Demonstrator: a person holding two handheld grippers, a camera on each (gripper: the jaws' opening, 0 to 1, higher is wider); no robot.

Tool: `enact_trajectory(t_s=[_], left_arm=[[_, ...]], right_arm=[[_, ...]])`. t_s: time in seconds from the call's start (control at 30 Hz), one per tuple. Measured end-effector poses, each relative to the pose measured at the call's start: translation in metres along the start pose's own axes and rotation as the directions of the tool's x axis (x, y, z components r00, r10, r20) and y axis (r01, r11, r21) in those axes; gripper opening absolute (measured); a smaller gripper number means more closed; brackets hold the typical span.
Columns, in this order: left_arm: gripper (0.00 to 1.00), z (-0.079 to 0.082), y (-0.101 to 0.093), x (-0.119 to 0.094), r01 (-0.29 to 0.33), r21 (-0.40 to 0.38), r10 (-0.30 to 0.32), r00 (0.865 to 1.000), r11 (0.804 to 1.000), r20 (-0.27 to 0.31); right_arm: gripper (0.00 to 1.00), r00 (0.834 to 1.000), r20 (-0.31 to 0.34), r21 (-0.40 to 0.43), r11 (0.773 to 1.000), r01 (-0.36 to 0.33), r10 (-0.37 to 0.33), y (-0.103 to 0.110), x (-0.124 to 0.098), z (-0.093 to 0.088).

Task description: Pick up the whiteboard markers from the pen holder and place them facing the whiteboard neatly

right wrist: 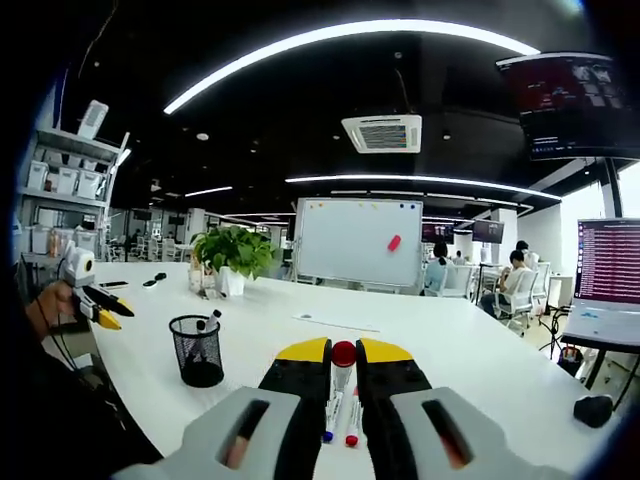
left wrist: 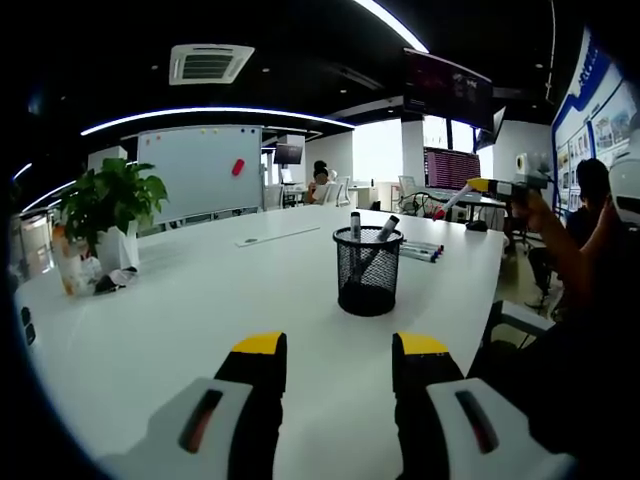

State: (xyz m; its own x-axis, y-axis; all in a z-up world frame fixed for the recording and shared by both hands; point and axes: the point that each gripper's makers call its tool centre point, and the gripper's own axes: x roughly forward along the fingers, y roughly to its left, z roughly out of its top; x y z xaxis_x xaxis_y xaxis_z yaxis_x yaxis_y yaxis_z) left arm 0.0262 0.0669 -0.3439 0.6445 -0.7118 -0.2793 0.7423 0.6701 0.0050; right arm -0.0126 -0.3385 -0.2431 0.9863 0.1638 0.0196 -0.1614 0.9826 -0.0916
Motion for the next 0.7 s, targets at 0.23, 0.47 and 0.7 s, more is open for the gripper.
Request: enact_trajectory(t_s=[0.23,0.47,0.7], left_arm=[[0.44,-0.001,0.003,-0.001,-0.008,-0.011,0.008,1.000,1.000,0.002],[0.44,0.000,0.002,0.000,-0.007,-0.007,0.007,1.000,1.000,0.002],[0.44,0.004,0.001,0.000,-0.001,-0.022,0.002,1.000,1.000,0.027]], right_arm=[[0.13,1.000,0.013,0.027,0.999,0.019,-0.019,-0.015,0.000,-0.006],[0.13,0.999,0.012,0.081,0.996,0.042,-0.043,-0.029,-0.002,-0.018],[0.13,0.994,0.033,0.087,0.991,0.102,-0.105,-0.041,-0.007,-0.018]])
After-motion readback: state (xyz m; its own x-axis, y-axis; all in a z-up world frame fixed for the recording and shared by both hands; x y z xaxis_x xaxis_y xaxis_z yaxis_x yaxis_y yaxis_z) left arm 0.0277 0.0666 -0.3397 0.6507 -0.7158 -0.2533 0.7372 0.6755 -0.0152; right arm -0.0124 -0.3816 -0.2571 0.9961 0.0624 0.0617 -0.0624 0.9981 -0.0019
